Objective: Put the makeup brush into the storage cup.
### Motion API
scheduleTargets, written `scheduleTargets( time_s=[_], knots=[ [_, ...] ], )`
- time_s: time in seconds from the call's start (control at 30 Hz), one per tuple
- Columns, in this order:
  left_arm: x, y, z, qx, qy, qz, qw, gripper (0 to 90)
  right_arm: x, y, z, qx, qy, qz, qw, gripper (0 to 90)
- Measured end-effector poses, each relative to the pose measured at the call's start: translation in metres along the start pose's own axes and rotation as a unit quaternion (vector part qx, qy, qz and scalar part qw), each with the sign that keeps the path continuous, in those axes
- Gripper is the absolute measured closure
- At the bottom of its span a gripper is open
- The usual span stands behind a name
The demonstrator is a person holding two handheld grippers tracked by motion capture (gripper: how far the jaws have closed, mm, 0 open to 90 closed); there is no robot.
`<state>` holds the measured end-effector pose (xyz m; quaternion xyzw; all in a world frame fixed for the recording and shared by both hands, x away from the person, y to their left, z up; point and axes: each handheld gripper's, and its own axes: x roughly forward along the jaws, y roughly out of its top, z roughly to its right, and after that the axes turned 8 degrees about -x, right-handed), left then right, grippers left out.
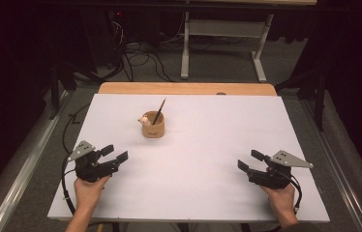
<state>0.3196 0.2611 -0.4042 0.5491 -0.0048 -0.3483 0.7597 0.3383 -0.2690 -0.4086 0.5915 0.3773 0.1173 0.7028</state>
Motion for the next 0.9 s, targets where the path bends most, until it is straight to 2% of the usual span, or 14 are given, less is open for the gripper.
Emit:
scheduleTargets(
  time_s=[0.43, 0.9],
  knots=[
    [0.0003, 0.0003, -0.0016, -0.002, -0.007, -0.005, 1.0000, 29.2, 0.0016, -0.0005, 0.0006, 0.002, 0.003, -0.003, 1.0000, 30.5],
    [-0.0013, 0.0010, -0.0028, -0.007, -0.008, 0.000, 0.9999, 29.2, 0.0020, -0.0004, 0.0009, 0.002, 0.004, -0.003, 1.0000, 30.5]
  ],
)
